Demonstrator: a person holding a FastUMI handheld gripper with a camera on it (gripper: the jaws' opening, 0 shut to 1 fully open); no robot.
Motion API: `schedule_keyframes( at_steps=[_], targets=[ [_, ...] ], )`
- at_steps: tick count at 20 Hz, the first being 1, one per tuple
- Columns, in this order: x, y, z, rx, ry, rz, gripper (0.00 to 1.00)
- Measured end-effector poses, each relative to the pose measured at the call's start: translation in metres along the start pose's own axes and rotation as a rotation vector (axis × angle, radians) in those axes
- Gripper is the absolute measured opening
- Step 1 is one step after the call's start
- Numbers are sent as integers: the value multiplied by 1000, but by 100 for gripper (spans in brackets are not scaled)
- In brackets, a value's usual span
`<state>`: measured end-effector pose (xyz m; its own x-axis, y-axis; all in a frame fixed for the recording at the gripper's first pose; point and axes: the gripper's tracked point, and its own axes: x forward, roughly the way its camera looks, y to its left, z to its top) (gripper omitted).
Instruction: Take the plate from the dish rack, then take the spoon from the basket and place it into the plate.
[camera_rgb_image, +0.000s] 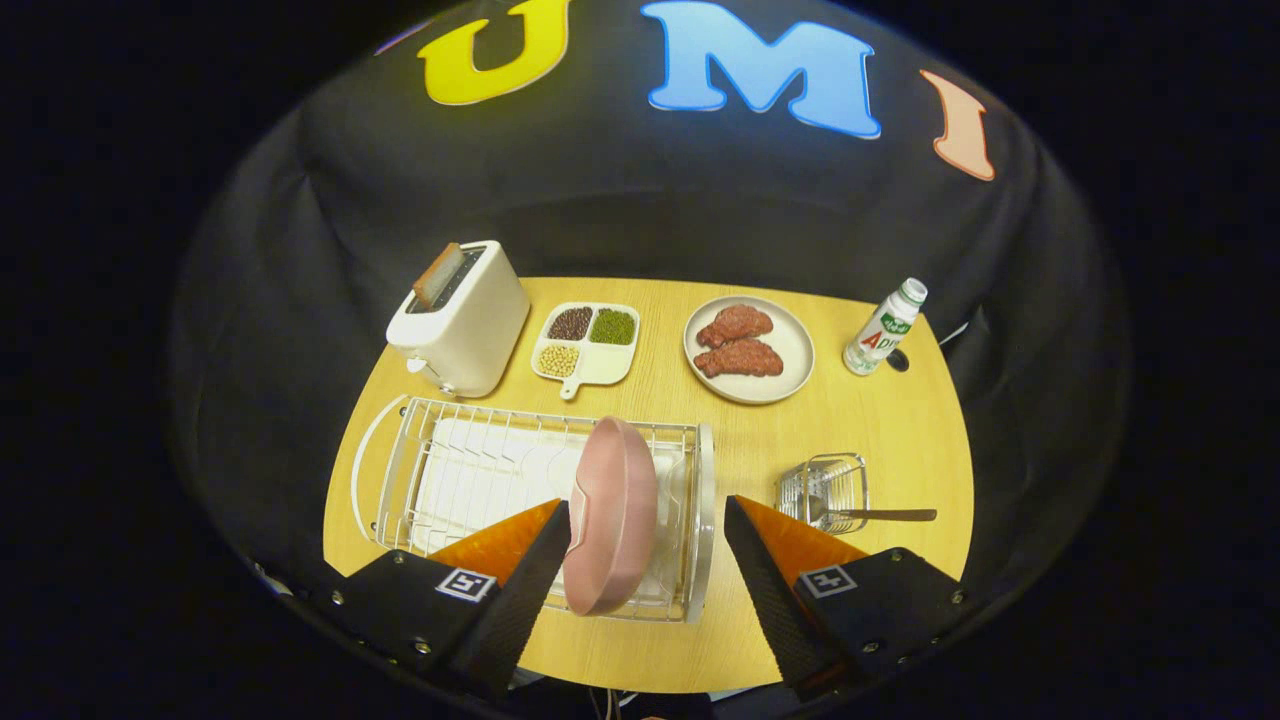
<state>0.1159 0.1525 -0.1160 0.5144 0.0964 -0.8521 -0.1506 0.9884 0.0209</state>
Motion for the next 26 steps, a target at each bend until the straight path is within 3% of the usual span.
schedule_keyframes(
  at_steps=[6, 8, 11, 12, 13, 14, 24, 25, 26],
  targets=[
    [40, 0, -5, 12, 159, -8, 94],
    [48, -3, -8, 0, 201, -27, 83],
    [49, -1, -13, 31, 271, -30, 43],
    [54, 1, -17, 31, 284, -11, 38],
    [49, -5, -20, 26, 303, -46, 35],
    [55, -3, -19, 21, 301, -34, 21],
    [36, -3, -9, 3, 308, -51, 21],
    [33, -4, -5, -7, 310, -55, 14],
    [33, -4, -9, -21, 316, -59, 14]
  ],
)
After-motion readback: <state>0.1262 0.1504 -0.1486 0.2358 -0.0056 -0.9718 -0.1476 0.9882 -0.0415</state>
